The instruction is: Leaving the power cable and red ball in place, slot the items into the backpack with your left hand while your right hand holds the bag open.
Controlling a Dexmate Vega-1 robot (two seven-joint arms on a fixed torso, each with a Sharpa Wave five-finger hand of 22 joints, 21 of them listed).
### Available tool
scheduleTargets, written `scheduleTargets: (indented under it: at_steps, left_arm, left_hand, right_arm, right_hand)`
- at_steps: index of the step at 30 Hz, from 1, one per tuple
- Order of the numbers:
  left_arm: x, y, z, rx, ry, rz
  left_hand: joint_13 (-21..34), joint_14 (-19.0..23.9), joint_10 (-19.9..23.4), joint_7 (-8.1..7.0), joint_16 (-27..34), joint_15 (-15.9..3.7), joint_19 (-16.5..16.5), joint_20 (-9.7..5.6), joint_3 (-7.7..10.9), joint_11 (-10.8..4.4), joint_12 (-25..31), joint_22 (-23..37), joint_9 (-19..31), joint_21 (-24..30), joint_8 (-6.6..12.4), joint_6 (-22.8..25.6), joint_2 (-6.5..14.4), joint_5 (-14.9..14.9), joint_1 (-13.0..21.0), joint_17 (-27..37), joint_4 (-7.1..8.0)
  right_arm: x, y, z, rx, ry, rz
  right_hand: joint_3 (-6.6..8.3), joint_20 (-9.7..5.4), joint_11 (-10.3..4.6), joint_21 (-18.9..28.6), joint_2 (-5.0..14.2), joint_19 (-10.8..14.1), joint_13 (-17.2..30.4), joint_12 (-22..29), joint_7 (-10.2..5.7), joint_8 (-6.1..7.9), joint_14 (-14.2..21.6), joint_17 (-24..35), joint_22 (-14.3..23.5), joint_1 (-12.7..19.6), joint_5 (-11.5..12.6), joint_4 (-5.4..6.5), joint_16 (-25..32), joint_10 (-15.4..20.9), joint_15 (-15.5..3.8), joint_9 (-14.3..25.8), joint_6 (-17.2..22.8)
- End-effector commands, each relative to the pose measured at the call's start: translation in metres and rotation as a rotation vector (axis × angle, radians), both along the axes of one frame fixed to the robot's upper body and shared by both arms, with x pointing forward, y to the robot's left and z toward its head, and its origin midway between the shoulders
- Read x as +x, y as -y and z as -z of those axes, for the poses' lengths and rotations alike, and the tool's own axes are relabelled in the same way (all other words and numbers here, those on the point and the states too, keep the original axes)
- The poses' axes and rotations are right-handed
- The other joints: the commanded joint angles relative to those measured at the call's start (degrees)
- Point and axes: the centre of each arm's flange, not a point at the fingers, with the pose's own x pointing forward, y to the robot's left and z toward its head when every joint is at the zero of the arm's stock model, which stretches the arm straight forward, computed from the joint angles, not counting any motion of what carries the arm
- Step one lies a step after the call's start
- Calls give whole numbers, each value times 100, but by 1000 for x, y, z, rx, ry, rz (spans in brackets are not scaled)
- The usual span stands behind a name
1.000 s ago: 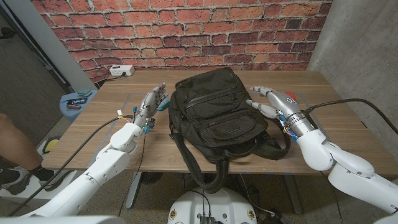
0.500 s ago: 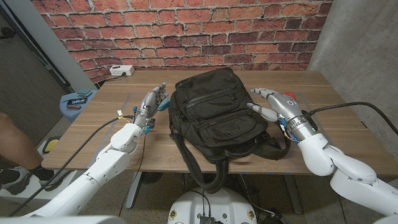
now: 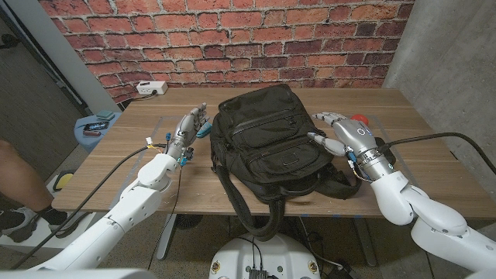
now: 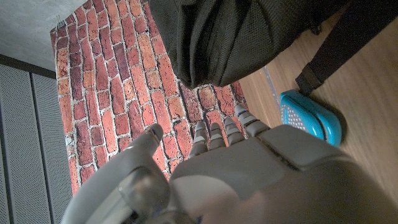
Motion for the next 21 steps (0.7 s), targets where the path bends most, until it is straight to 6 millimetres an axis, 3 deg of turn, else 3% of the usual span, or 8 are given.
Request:
scheduleTargets:
  at_steps: [1, 21]
  left_arm:
    - [3, -3, -2, 2, -3, -11]
    - [14, 2, -10, 25, -8, 3]
  left_hand:
    - [23, 6, 37, -14, -23, 32, 68, 7, 42, 9, -17, 12, 31, -13, -22, 37, 175, 2, 177, 14, -15]
    - [23, 11, 40, -9, -23, 30, 74, 10, 58, 12, -18, 12, 32, -28, -19, 47, 173, 1, 165, 14, -24]
  right_arm:
    - [-3, 1, 7, -77, 30, 34]
    - [-23, 13, 8, -113, 0, 50]
  right_hand:
    - [-8, -205, -2, 35, -39, 88, 7, 44, -16, 39, 77, 6, 13, 59, 3, -22, 33, 87, -521, 12, 77]
    - [-47, -219, -16, 21, -54, 143, 8, 39, -32, 39, 136, 28, 14, 50, 2, 30, 56, 127, -548, 14, 138]
